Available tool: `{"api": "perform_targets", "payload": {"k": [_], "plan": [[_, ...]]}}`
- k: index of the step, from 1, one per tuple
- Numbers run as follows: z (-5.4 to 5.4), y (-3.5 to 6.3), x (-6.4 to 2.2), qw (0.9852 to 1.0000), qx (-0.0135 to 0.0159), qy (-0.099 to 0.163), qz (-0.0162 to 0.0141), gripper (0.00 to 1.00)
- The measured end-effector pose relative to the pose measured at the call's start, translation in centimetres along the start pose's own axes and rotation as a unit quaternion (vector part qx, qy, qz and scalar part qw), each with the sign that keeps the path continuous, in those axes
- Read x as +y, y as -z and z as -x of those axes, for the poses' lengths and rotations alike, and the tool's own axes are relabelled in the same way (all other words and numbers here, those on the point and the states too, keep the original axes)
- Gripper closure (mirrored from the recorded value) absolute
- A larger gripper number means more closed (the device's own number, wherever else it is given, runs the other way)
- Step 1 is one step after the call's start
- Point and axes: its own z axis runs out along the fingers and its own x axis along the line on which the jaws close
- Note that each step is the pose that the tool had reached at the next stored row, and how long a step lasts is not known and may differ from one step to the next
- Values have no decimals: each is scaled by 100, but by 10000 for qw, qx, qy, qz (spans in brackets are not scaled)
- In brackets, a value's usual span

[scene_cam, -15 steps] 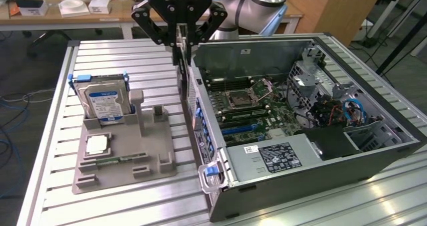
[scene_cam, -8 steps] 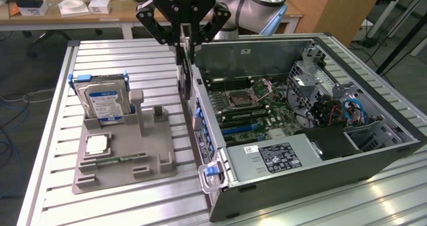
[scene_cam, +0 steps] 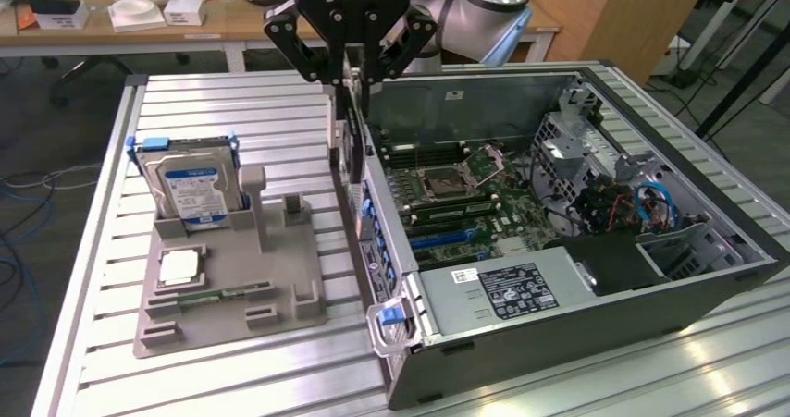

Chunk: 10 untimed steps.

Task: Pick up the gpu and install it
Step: 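Pick up the gpu and move the gpu toward the slot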

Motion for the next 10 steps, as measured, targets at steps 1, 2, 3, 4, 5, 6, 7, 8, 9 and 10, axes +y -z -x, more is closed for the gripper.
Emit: {"api": "perform_targets", "payload": {"k": [1,2,3,4,5,6,7,8,9,10], "plan": [[15,0,1,10000,1,0,0,74],[29,-1,2,10000,0,0,0,74],[41,-2,3,10000,0,1,0,74],[55,-2,4,10000,0,0,0,74],[70,-2,5,10000,0,1,0,74],[82,-4,6,10000,0,2,0,74],[94,-4,7,10000,0,2,0,74],[107,-4,8,10000,1,3,0,74],[119,-5,9,10000,1,3,0,74],[130,-6,9,10000,0,4,0,74]]}}
